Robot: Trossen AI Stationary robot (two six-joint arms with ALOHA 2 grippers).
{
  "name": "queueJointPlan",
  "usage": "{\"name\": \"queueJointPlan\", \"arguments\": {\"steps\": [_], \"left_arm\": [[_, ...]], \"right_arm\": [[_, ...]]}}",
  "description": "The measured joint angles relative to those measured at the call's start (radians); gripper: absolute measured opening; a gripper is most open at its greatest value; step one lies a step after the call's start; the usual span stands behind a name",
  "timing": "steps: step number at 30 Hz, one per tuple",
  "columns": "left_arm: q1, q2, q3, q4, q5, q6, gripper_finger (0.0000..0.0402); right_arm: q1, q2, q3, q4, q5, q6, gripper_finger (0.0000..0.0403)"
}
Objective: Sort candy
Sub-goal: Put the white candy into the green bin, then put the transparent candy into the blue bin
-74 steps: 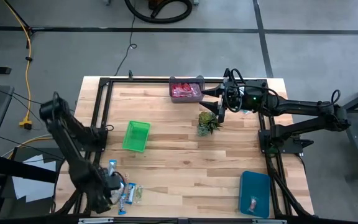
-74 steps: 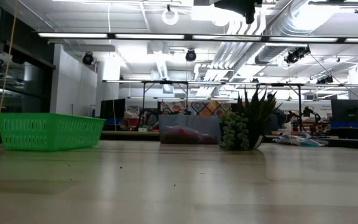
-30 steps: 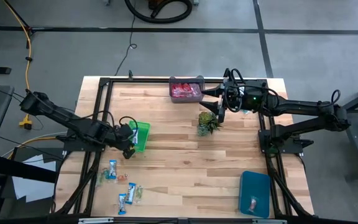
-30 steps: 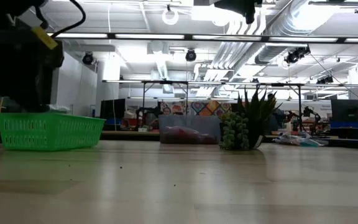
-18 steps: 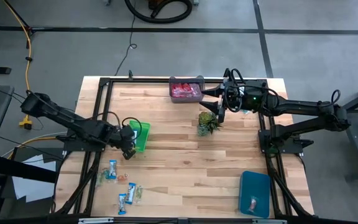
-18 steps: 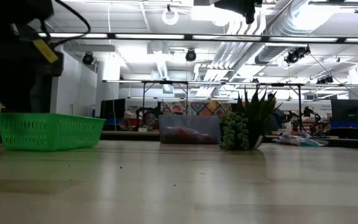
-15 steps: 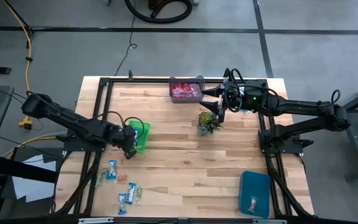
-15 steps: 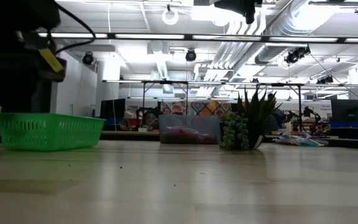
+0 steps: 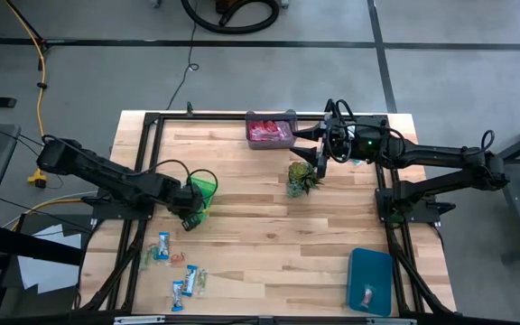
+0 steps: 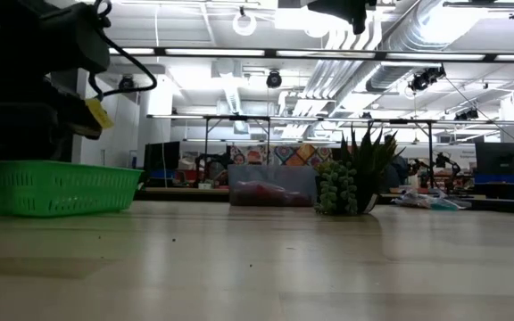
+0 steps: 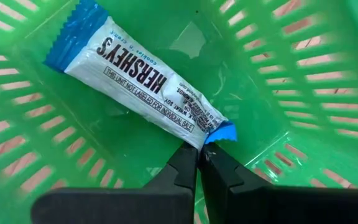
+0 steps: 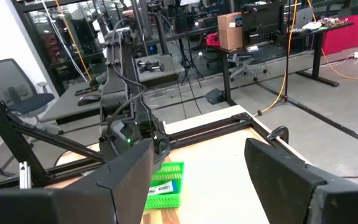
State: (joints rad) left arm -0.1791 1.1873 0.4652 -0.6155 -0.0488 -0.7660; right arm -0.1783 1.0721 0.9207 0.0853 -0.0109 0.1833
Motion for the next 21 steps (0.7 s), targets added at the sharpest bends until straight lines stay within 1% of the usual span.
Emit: {"name": "queueJointPlan", "arguments": {"steps": [2, 4, 8, 12, 15, 18, 21], "left_arm": [[0.003, 0.0, 0.001, -0.001, 0.001, 0.001, 0.0006], [0.005, 0.0, 0.008, -0.009, 0.001, 0.007, 0.002], [0.019, 0.0, 0.045, -0.036, 0.014, 0.045, 0.0067], [0.034, -0.011, 0.102, -0.11, 0.014, 0.088, 0.0121], [0.048, -0.028, 0.155, -0.195, 0.014, 0.113, 0.0155], [0.056, -0.053, 0.214, -0.283, 0.014, 0.123, 0.0178], [0.056, -0.092, 0.273, -0.343, 0.014, 0.113, 0.0192]], "right_arm": [[0.0, 0.0, 0.0, 0.0, 0.0, 0.0, 0.025], [0.0, 0.0, 0.0, 0.0, 0.0, 0.0, 0.025], [0.0, 0.0, 0.0, 0.0, 0.0, 0.0, 0.025], [0.0, 0.0, 0.0, 0.0, 0.0, 0.0, 0.025], [0.0, 0.0, 0.0, 0.0, 0.0, 0.0, 0.025], [0.0, 0.0, 0.0, 0.0, 0.0, 0.0, 0.025], [0.0, 0.0, 0.0, 0.0, 0.0, 0.0, 0.025]]}}
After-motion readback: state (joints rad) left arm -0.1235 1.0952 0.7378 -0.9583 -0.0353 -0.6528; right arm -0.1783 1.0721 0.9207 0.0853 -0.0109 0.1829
